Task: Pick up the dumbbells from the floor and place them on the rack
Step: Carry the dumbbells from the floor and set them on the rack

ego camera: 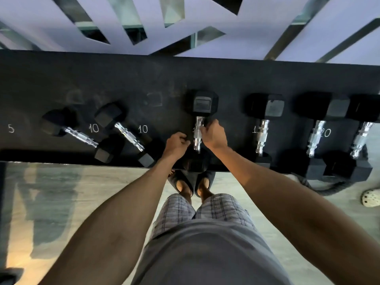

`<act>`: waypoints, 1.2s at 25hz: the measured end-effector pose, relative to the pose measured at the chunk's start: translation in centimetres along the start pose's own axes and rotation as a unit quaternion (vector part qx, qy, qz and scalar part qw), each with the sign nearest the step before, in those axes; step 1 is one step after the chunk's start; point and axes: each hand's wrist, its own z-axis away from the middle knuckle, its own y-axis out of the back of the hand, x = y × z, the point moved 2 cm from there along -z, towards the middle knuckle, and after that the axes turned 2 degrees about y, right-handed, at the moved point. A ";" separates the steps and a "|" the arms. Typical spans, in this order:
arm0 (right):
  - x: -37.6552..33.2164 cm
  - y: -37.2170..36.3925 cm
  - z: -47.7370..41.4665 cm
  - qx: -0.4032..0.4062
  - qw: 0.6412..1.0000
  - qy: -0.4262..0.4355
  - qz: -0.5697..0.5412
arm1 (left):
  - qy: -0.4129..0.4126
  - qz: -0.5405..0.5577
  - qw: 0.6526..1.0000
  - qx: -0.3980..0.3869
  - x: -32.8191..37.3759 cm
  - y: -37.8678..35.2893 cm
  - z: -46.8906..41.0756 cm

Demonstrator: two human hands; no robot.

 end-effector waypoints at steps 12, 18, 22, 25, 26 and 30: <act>-10.8 -11.7 2.9 -0.129 0.968 0.178 0.117 | 0.173 0.106 0.958 0.204 -9.5 15.4 -2.8; -13.0 -17.9 2.9 -0.148 0.972 0.129 0.126 | 0.233 0.384 0.890 0.075 -10.9 17.6 -6.1; -12.8 -20.4 2.8 -0.138 0.981 0.070 0.114 | 0.215 0.449 0.867 0.012 -11.6 17.0 -7.3; -12.6 -21.1 2.4 -0.125 0.985 0.059 0.100 | 0.188 0.421 0.887 0.037 -11.8 17.2 -7.9; -12.6 -21.1 2.5 -0.121 0.987 0.057 0.089 | 0.176 0.411 0.893 0.040 -11.8 17.2 -7.8; -12.1 -20.6 3.1 -0.080 0.995 0.049 0.033 | 0.127 0.345 0.929 0.036 -10.4 17.2 -7.6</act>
